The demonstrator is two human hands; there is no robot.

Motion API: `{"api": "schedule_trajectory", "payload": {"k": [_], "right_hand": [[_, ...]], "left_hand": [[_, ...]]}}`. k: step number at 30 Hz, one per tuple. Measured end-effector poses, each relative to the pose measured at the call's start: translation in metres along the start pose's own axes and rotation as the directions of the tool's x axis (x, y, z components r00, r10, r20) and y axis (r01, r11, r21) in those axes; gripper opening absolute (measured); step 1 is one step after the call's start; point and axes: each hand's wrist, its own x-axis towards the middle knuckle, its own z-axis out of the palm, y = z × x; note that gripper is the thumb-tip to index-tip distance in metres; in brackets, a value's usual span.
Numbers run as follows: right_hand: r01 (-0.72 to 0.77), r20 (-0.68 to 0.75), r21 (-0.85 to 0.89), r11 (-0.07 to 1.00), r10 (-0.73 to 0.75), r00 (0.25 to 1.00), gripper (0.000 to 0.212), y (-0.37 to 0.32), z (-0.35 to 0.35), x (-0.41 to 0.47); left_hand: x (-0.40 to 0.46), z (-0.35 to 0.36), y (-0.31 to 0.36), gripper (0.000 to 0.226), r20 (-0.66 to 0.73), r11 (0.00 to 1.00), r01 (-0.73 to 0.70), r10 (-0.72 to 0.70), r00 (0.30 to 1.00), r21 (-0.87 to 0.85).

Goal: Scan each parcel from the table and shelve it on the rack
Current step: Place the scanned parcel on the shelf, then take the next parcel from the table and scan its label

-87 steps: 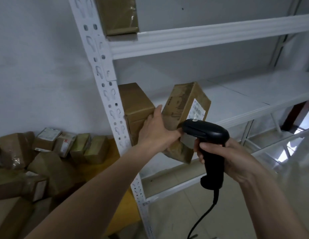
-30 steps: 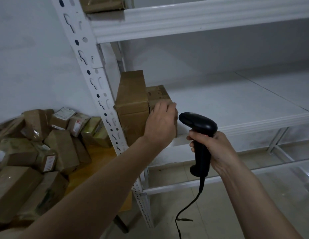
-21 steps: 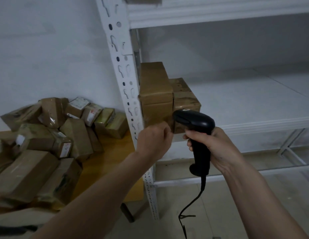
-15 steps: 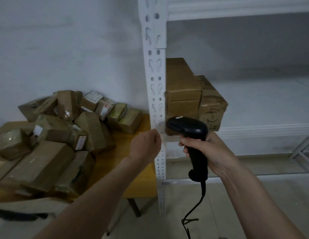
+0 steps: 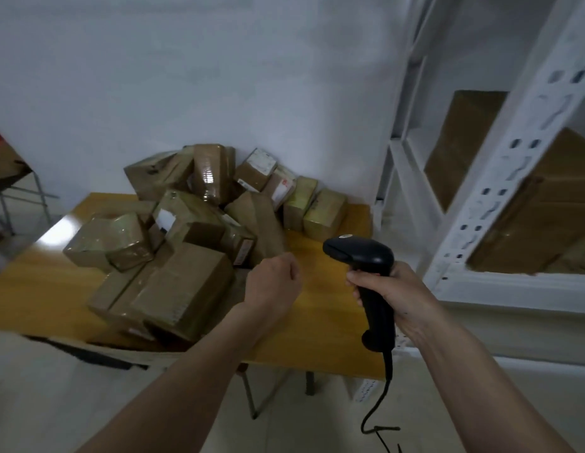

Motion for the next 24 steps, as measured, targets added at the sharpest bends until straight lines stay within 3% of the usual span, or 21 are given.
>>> {"api": "schedule_trajectory", "payload": {"k": [6,11,16,20,24], "right_hand": [[-0.048,0.033,-0.041,0.998,0.050,0.998,0.009,0.011,0.077,0.030],[-0.097,0.046,-0.050,0.994,0.099,0.994,0.006,0.022,0.128,0.044],[-0.120,0.049,-0.100,0.988,0.125,0.991,0.008,0.031,0.154,0.056],[-0.133,0.038,-0.107,0.985,0.138,0.990,0.008,0.037,0.160,0.059],[-0.144,0.011,-0.102,0.984,0.146,0.989,0.009,0.039,0.156,0.059]], "left_hand": [[0.007,-0.023,-0.085,0.013,0.023,0.996,0.081,-0.081,0.996,-0.041],[0.017,-0.034,-0.156,0.068,0.010,0.959,0.168,-0.174,0.985,0.227],[0.021,-0.037,-0.192,0.110,0.170,0.898,0.336,-0.392,0.904,0.285],[0.021,-0.033,-0.201,0.119,0.218,0.866,0.411,-0.476,0.852,0.287],[0.021,-0.037,-0.190,0.117,0.157,0.887,0.390,-0.433,0.887,0.247]]}}
